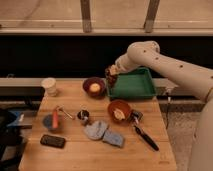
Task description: Place grapes in tray
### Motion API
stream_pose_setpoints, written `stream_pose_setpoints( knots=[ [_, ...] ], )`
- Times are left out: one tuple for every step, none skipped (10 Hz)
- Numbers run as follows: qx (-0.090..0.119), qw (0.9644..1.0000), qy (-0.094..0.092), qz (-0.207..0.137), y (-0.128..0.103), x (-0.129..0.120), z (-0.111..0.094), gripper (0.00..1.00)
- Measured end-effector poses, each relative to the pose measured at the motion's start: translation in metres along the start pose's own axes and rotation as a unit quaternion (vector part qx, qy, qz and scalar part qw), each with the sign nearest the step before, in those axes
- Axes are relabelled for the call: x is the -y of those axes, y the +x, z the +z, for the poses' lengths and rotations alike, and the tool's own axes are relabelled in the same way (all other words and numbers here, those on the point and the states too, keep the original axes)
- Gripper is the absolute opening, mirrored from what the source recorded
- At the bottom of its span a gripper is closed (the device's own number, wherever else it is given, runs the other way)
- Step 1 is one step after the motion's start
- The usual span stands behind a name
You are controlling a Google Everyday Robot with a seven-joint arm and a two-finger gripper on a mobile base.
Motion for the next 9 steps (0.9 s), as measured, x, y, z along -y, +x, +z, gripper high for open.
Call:
stream_pose_setpoints(
  knots=[
    [0.006, 0.9999, 0.003, 0.011, -0.002, 0.013, 0.000, 0.00],
    [0.015, 0.9993, 0.006, 0.033, -0.003, 0.035, 0.000, 0.00],
    [0.018, 0.9989, 0.010, 0.043, 0.000, 0.047, -0.002, 0.00],
    [0.018, 0.9989, 0.008, 0.042, -0.001, 0.044, -0.002, 0.00],
    [0.018, 0.9990, 0.006, 0.041, -0.002, 0.042, 0.000, 0.00],
    [0.018, 0.9989, 0.007, 0.042, -0.002, 0.043, -0.001, 0.00],
    [0.018, 0.9989, 0.008, 0.044, 0.000, 0.045, -0.001, 0.00],
    [0.017, 0.9989, 0.008, 0.043, 0.000, 0.044, 0.000, 0.00],
    [0.016, 0.9986, 0.009, 0.050, 0.000, 0.045, 0.001, 0.00]
  ],
)
